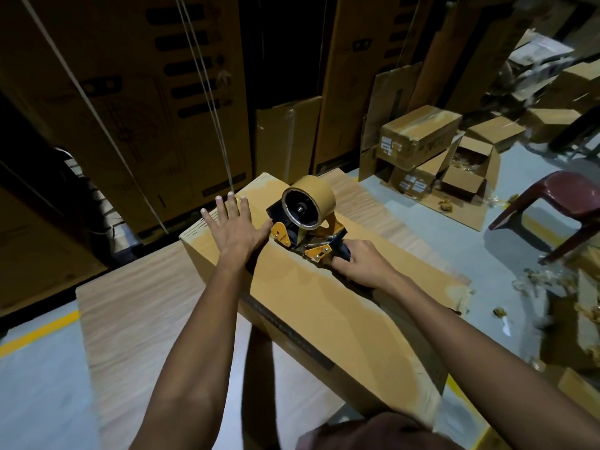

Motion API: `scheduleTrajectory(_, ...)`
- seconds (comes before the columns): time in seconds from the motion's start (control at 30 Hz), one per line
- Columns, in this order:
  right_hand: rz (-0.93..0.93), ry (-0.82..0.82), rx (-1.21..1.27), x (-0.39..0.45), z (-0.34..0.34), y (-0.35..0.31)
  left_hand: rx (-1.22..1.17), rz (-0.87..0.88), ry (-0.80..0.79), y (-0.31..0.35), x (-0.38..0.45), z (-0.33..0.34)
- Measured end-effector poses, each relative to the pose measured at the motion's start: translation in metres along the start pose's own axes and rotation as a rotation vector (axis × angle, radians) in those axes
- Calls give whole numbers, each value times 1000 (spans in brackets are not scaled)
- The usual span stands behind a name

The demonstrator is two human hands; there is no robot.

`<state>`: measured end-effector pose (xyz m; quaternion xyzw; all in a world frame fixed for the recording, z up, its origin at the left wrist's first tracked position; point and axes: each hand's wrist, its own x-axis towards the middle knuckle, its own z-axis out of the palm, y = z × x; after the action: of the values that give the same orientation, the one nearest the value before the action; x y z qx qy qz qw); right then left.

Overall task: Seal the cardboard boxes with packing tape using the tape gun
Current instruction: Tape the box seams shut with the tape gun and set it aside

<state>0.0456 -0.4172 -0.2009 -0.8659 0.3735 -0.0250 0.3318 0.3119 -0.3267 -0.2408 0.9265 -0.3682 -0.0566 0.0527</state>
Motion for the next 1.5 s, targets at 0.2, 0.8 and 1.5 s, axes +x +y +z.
scheduleTrajectory(0.2,-15,-31,42,-4,1,1,18,96,-76,22,-17,12)
scheduleTrajectory(0.8,47,2,132,-46,-13,30,-60,186,-12,41,-27,-1)
scheduleTrajectory(1.5,95,40,57,-86,-22,55,-13,396,-145,61,-35,18)
